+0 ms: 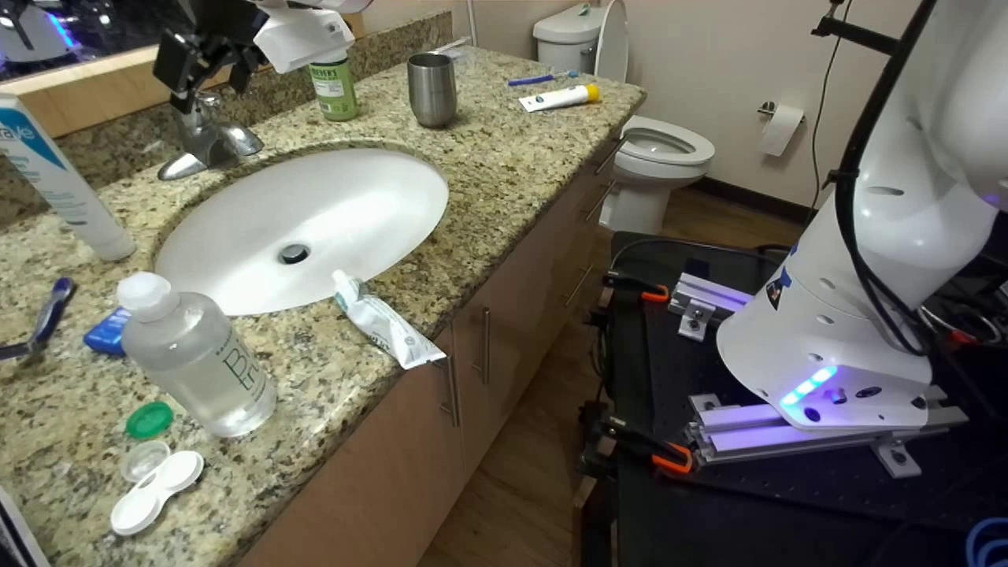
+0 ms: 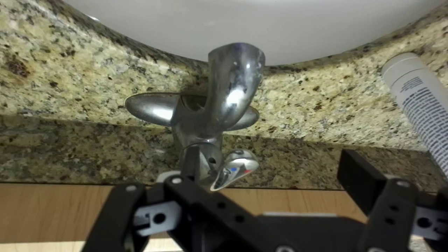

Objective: Open the faucet

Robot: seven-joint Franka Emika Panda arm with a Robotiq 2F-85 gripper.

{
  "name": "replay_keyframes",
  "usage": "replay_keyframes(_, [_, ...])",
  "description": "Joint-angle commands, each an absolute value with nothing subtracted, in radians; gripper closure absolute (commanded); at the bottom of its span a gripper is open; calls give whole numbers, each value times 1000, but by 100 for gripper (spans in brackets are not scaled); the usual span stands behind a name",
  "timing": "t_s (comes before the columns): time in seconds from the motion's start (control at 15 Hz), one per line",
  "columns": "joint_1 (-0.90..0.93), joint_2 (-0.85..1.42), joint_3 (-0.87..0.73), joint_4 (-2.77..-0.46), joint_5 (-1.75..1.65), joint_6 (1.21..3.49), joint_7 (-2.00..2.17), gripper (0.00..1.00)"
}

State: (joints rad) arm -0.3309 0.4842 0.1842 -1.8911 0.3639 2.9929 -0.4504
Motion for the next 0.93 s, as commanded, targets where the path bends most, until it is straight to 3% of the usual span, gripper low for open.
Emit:
replay_keyframes(0.0, [-333,488,184,-1888,364,2993,-449,0])
replay_keyframes(0.67, [-334,516,163,-1869,363,3070,-431,0])
replay_keyframes(0.73, [-349,518,181,-1862,372,3043,-437,25])
replay_keyframes(0.87, [-369,521,207,-1856,384,3007,-444,34])
